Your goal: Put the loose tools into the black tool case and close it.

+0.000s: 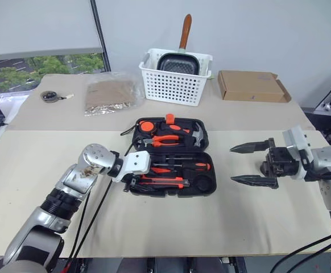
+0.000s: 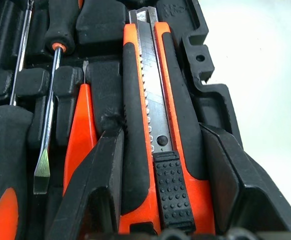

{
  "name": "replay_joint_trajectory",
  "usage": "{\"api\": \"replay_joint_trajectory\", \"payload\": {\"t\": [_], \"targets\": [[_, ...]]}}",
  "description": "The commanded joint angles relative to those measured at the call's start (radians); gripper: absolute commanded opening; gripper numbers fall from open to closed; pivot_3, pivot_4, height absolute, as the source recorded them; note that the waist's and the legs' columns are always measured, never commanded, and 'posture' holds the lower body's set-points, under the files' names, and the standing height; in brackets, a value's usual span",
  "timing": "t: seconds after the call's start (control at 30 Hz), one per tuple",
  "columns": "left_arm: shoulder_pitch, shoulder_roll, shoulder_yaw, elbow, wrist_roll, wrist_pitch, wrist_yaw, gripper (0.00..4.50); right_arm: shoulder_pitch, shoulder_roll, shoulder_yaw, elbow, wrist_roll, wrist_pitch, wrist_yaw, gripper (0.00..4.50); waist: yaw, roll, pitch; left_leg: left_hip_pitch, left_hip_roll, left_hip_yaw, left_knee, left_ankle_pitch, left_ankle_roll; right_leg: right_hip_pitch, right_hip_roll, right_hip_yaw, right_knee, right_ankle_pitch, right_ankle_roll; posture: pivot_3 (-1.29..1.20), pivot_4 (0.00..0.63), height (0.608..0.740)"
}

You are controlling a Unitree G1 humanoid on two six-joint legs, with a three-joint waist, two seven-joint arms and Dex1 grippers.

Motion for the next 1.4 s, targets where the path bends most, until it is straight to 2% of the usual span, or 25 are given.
{"api": "replay_joint_trajectory", "payload": {"t": [0.03, 0.1, 0.27, 0.43, 0.53, 0.7, 0.73, 0.77, 1.1, 1.33, 1.4], "targets": [[0.006, -0.002, -0.007, -0.013, 0.002, 0.016, 0.000, 1.78, -0.014, -0.021, -0.038, -0.030, 0.027, 0.005, -0.001, 4.50, 0.000, 0.000, 0.000, 0.000, 0.000, 0.000, 0.000, 0.000, 0.000, 0.000, 0.000, 0.000, 0.000, 0.000, 0.000, 0.00, 0.150, 0.700], [0.006, -0.004, 0.002, -0.012, 0.002, 0.015, 0.012, 2.79, -0.019, -0.022, -0.035, -0.029, 0.028, 0.005, -0.002, 4.50, 0.000, 0.000, 0.000, 0.000, 0.000, 0.000, 0.000, 0.000, 0.000, 0.000, 0.000, 0.000, 0.000, 0.000, 0.000, 0.00, 0.150, 0.700], [-0.007, -0.012, 0.036, -0.019, -0.012, -0.021, 0.042, 4.43, -0.031, -0.021, -0.029, -0.020, 0.025, 0.003, 0.000, 4.50, 0.000, 0.000, 0.000, 0.000, 0.000, 0.000, 0.000, 0.000, 0.001, 0.000, 0.000, 0.000, 0.000, 0.000, -0.001, 0.00, 0.150, 0.700], [-0.031, -0.042, 0.139, -0.107, -0.177, 0.037, 0.030, 4.43, -0.034, -0.024, -0.030, -0.016, 0.023, 0.000, 0.003, 4.50, 0.000, 0.000, 0.000, -0.001, 0.000, 0.000, 0.000, -0.001, 0.001, -0.001, 0.000, 0.000, 0.000, 0.002, -0.003, 0.00, 0.150, 0.700], [-0.054, -0.102, 0.210, -0.145, -0.308, 0.109, 0.053, 4.43, -0.040, -0.024, -0.026, -0.005, 0.017, -0.006, 0.007, 4.50, 0.001, 0.000, 0.000, -0.001, 0.000, 0.000, 0.000, 0.000, 0.001, 0.000, 0.000, 0.000, 0.000, 0.002, -0.003, 0.00, 0.150, 0.700], [-0.050, -0.155, 0.164, -0.069, -0.292, 0.086, 0.042, 4.43, -0.060, -0.017, -0.015, 0.011, 0.009, -0.016, 0.009, 4.50, 0.000, 0.000, 0.000, 0.001, 0.000, -0.001, 0.001, 0.000, 0.001, 0.002, 0.000, 0.000, 0.000, 0.000, 0.001, 0.00, 0.150, 0.700], [-0.051, -0.175, 0.156, -0.034, -0.283, 0.065, 0.045, 3.92, -0.062, -0.015, -0.014, 0.011, 0.009, -0.017, 0.008, 4.50, -0.001, 0.000, 0.000, 0.001, 0.000, -0.001, 0.001, 0.000, 0.000, 0.002, 0.000, 0.000, 0.000, 0.000, 0.001, 0.00, 0.150, 0.700], [-0.052, -0.185, 0.139, 0.004, -0.268, 0.041, 0.031, 3.69, -0.063, -0.012, -0.012, 0.012, 0.007, -0.019, 0.006, 4.50, -0.001, 0.000, 0.000, 0.001, 0.000, 0.000, 0.001, 0.000, 0.000, 0.002, 0.000, 0.000, 0.000, 0.000, 0.001, 0.00, 0.150, 0.700], [-0.057, -0.208, 0.030, 0.223, -0.159, -0.120, -0.099, 0.19, -0.036, -0.020, -0.029, -0.005, 0.013, -0.020, -0.005, 4.50, -0.002, 0.000, 0.000, 0.000, 0.000, 0.000, 0.001, 0.002, 0.001, 0.000, 0.000, 0.000, 0.000, 0.003, -0.003, 0.00, 0.150, 0.700], [-0.104, -0.236, 0.003, 0.403, -0.076, -0.212, -0.102, 0.09, -0.030, -0.021, -0.034, -0.005, 0.015, -0.023, -0.017, 4.50, 0.000, 0.000, 0.000, 0.000, 0.000, 0.000, 0.001, 0.001, 0.001, 0.001, 0.000, 0.000, 0.000, 0.004, -0.004, 0.00, 0.150, 0.700], [-0.115, -0.251, -0.007, 0.454, -0.050, -0.229, -0.094, 0.09, -0.029, -0.022, -0.030, -0.002, 0.010, -0.027, -0.014, 4.50, 0.002, 0.000, 0.000, 0.000, 0.000, 0.000, 0.002, 0.002, 0.002, 0.001, 0.000, 0.000, 0.000, 0.002, 0.000, 0.00, 0.150, 0.700]]}}
